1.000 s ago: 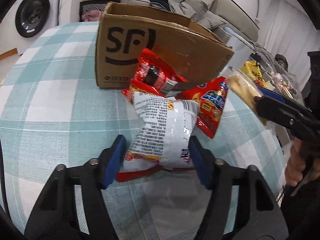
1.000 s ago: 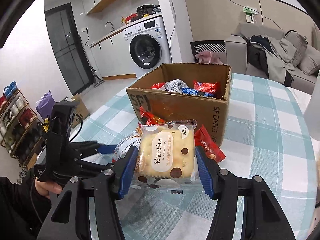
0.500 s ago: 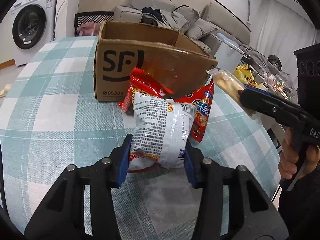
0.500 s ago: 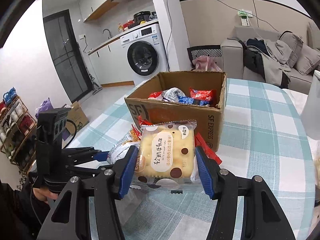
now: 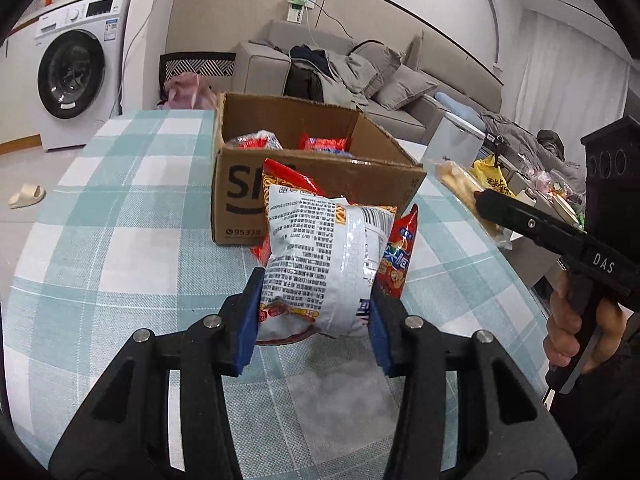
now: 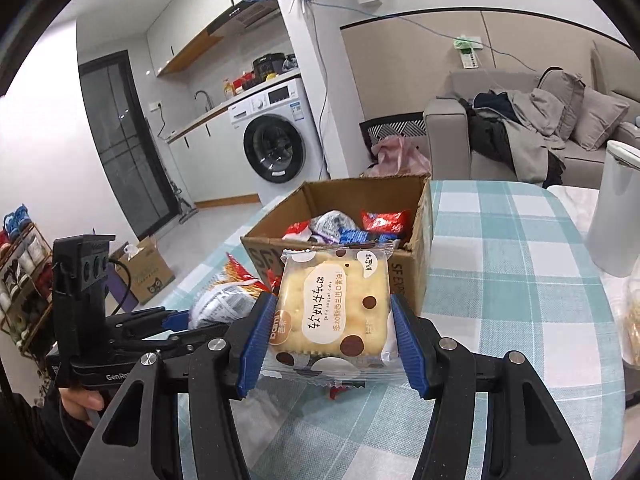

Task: Organize snacks
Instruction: 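Carry both packs into the SF box and open both tools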

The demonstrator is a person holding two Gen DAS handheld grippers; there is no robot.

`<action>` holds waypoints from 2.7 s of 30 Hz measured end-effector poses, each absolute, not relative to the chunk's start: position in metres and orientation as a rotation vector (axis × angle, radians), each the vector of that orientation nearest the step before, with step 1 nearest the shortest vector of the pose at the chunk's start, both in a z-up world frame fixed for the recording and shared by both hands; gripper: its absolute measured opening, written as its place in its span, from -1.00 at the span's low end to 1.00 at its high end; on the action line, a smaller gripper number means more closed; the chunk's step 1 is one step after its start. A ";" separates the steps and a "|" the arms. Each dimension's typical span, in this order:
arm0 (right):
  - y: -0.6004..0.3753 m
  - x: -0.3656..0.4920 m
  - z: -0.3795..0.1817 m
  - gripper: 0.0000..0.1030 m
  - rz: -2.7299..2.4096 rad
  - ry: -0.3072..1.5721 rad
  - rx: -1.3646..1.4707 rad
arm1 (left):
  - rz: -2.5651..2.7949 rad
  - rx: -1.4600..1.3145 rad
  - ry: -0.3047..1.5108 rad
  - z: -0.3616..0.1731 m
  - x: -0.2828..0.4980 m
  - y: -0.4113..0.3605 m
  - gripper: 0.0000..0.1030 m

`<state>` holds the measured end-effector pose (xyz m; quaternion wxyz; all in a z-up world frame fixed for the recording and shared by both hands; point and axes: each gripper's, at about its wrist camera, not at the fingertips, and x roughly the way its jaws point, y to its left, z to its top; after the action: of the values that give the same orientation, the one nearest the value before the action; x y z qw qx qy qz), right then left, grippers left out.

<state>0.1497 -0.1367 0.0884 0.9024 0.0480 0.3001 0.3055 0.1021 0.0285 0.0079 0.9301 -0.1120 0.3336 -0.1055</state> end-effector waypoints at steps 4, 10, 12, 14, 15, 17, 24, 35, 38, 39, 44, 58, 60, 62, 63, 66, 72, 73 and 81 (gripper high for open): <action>-0.141 0.151 0.092 0.13 0.611 0.603 0.122 | -0.192 -0.216 0.642 0.019 0.095 0.033 -0.16; -0.145 0.151 0.099 0.13 0.589 0.575 0.151 | -0.155 -0.199 0.602 0.034 0.092 0.040 -0.16; -0.145 0.153 0.102 0.13 0.582 0.565 0.151 | -0.145 -0.192 0.594 0.040 0.092 0.042 -0.16; -0.144 0.157 0.104 0.13 0.572 0.563 0.153 | -0.142 -0.192 0.587 0.044 0.093 0.043 -0.16; -0.144 0.158 0.105 0.13 0.568 0.561 0.155 | -0.140 -0.190 0.585 0.045 0.094 0.042 -0.16; -0.142 0.161 0.107 0.13 0.561 0.559 0.160 | -0.137 -0.187 0.577 0.050 0.098 0.042 -0.16; -0.131 0.175 0.113 0.13 0.542 0.556 0.177 | -0.139 -0.172 0.558 0.067 0.115 0.037 -0.16; -0.117 0.199 0.115 0.13 0.550 0.564 0.178 | -0.149 -0.172 0.560 0.077 0.154 0.037 -0.16; -0.113 0.206 0.114 0.13 0.555 0.569 0.176 | -0.151 -0.177 0.560 0.077 0.166 0.037 -0.16; -0.112 0.208 0.114 0.13 0.553 0.572 0.173 | -0.151 -0.179 0.558 0.077 0.169 0.037 -0.16; -0.108 0.217 0.115 0.13 0.540 0.573 0.172 | -0.131 -0.182 0.546 0.074 0.192 0.039 -0.15; -0.099 0.249 0.095 0.13 0.493 0.604 0.228 | -0.094 -0.201 0.525 0.047 0.232 0.049 -0.15; -0.097 0.253 0.092 0.13 0.488 0.610 0.232 | -0.088 -0.184 0.522 0.047 0.236 0.047 -0.15; -0.097 0.258 0.088 0.13 0.481 0.614 0.244 | -0.093 -0.175 0.521 0.045 0.237 0.045 -0.15; -0.096 0.260 0.087 0.13 0.477 0.616 0.250 | -0.094 -0.173 0.520 0.045 0.237 0.043 -0.15; -0.094 0.265 0.085 0.13 0.475 0.618 0.254 | -0.095 -0.166 0.521 0.044 0.241 0.041 -0.15; -0.088 0.272 0.079 0.13 0.475 0.633 0.268 | -0.107 -0.164 0.541 0.038 0.250 0.034 -0.15; -0.087 0.274 0.078 0.13 0.473 0.637 0.268 | -0.102 -0.155 0.543 0.036 0.251 0.033 -0.15; -0.081 0.282 0.071 0.14 0.459 0.644 0.261 | -0.078 -0.183 0.561 0.025 0.259 0.038 -0.15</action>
<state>0.2822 -0.0815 0.0711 0.9146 0.1266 0.3129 0.2228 0.2593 0.0379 0.0245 0.9560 -0.0900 0.2764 -0.0384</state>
